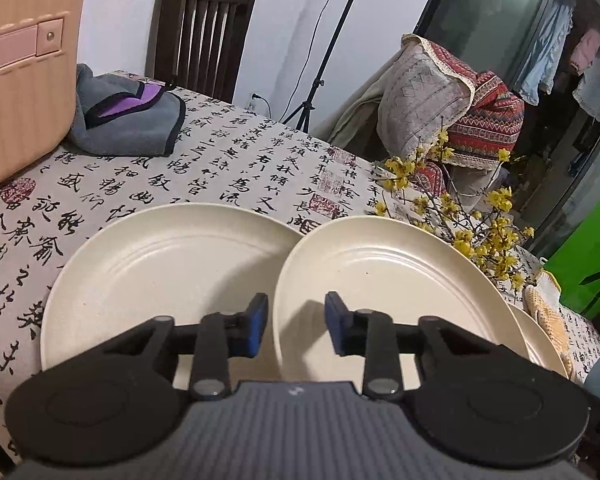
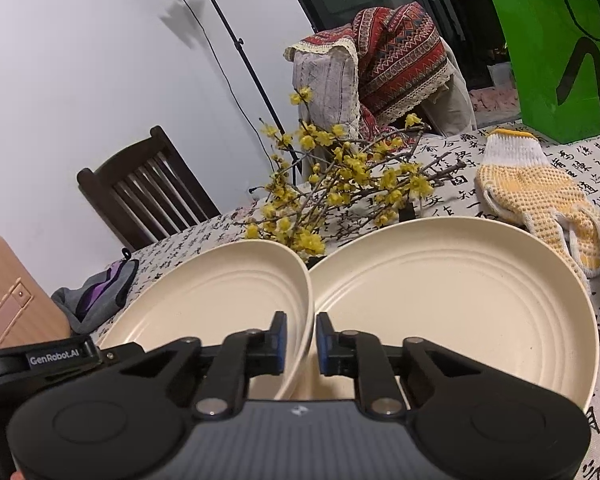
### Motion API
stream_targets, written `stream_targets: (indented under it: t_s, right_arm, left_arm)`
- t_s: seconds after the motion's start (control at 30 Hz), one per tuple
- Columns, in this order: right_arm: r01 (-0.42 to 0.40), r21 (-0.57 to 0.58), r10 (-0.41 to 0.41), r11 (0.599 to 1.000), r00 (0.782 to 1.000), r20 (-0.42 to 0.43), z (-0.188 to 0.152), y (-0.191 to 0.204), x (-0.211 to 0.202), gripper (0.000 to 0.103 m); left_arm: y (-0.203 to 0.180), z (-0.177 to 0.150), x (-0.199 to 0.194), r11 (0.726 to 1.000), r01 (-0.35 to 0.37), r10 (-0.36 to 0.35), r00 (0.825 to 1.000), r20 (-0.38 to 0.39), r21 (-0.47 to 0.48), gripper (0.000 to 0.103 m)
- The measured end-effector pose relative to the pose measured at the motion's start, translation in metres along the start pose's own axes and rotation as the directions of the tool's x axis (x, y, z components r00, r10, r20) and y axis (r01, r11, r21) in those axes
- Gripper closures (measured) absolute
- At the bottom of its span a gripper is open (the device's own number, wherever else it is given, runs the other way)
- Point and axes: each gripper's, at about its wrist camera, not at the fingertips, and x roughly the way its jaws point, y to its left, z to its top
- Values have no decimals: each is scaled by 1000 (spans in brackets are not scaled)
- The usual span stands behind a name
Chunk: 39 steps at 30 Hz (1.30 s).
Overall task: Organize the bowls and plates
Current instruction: 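Lift the cream plate off the stack with both grippers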
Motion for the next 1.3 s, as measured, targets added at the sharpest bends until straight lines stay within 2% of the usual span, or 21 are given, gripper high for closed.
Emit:
stream_targets:
  t_s: [0.2, 0.43, 1.3]
  right_arm:
    - [16, -30, -16, 999, 1000, 9, -1, 4, -1, 92]
    - [64, -92, -61, 994, 998, 30, -3, 14, -5, 93]
    - [70, -103, -63, 992, 995, 73, -1, 14, -18, 93]
  left_arm:
    - [-1, 0, -2, 1000, -5, 5, 1000, 5, 6, 81]
    - [-5, 1, -2, 999, -11, 11, 1000, 0, 35, 81]
    - [-19, -5, -12, 993, -45, 38, 998, 59, 113, 80]
